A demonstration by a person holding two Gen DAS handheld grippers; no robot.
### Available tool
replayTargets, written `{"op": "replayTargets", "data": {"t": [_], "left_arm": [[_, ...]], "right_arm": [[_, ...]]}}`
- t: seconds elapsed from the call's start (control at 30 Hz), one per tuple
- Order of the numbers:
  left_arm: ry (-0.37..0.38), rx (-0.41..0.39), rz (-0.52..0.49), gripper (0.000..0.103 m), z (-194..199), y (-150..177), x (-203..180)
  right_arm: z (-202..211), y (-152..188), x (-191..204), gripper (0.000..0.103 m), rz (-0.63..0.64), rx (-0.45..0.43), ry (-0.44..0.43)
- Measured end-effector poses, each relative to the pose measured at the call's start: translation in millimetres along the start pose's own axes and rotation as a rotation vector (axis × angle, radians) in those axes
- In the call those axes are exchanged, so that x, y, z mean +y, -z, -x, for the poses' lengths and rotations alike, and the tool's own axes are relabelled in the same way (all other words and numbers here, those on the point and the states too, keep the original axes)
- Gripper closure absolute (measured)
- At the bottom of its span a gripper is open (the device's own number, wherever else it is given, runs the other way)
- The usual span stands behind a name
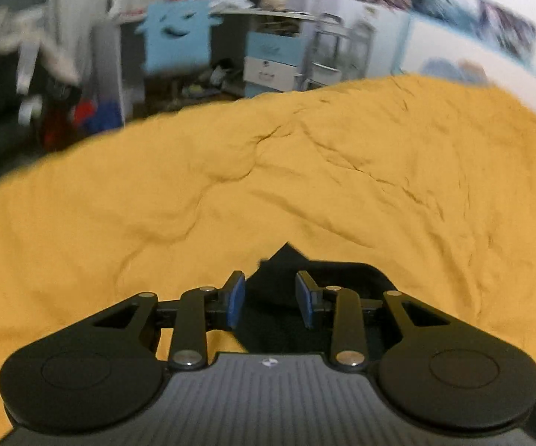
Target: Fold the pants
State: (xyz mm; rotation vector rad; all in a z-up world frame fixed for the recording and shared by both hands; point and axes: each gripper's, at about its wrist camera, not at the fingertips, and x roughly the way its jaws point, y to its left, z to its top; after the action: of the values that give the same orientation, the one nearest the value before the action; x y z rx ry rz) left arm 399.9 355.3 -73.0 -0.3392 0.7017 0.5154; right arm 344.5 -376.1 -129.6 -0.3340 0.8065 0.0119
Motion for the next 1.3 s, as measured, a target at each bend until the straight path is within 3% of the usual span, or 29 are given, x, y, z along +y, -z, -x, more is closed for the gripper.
{"op": "replayTargets", "data": {"t": [0.13, 0.27, 0.37, 0.4, 0.47, 0.57, 0.7, 0.77, 0.9, 1.0, 1.3], "left_arm": [[0.063, 0.013, 0.114, 0.065, -13.7, 9.5, 22.9], [0.061, -0.034, 0.105, 0.061, -29.3, 5.0, 21.0], [0.052, -0.027, 0.090, 0.060, -44.2, -0.3, 12.3], [0.057, -0.014, 0.086, 0.064, -50.4, -2.6, 9.8], [0.067, 0.012, 0.057, 0.101, -57.9, -8.4, 2.9], [0.054, -0.035, -0.004, 0.101, -56.0, -19.2, -8.8], [0.022, -0.127, -0.005, 0.096, -45.2, -37.8, -14.1], [0.014, -0.148, 0.007, 0.070, -37.7, -42.5, -11.0], [0.059, -0.078, 0.030, 0.069, -29.9, -35.9, 1.5], [0.113, -0.002, 0.085, 0.075, -31.8, -18.0, 15.7], [0.098, 0.067, 0.204, 0.077, -65.8, 11.5, 29.4]], "right_arm": [[4.9, 13.3, -0.9, 0.045, -0.078, 0.037, 0.005], [7.1, 18.6, 4.6, 0.045, -0.065, 0.065, 0.024], [6.1, 20.8, 4.8, 0.045, -0.066, 0.081, 0.039], [4.9, 19.6, 4.1, 0.045, -0.073, 0.085, 0.041], [3.4, 18.9, 4.9, 0.045, -0.079, 0.090, 0.046], [2.9, 17.7, 9.7, 0.045, -0.062, 0.095, 0.053], [3.1, 17.5, 11.5, 0.045, -0.051, 0.093, 0.055], [3.4, 17.4, 14.2, 0.045, -0.039, 0.092, 0.056], [3.9, 16.5, 15.1, 0.045, -0.039, 0.079, 0.049], [2.7, 16.6, 15.8, 0.045, -0.051, 0.072, 0.039], [6.3, 14.9, 21.5, 0.045, -0.002, 0.069, 0.044]]}}
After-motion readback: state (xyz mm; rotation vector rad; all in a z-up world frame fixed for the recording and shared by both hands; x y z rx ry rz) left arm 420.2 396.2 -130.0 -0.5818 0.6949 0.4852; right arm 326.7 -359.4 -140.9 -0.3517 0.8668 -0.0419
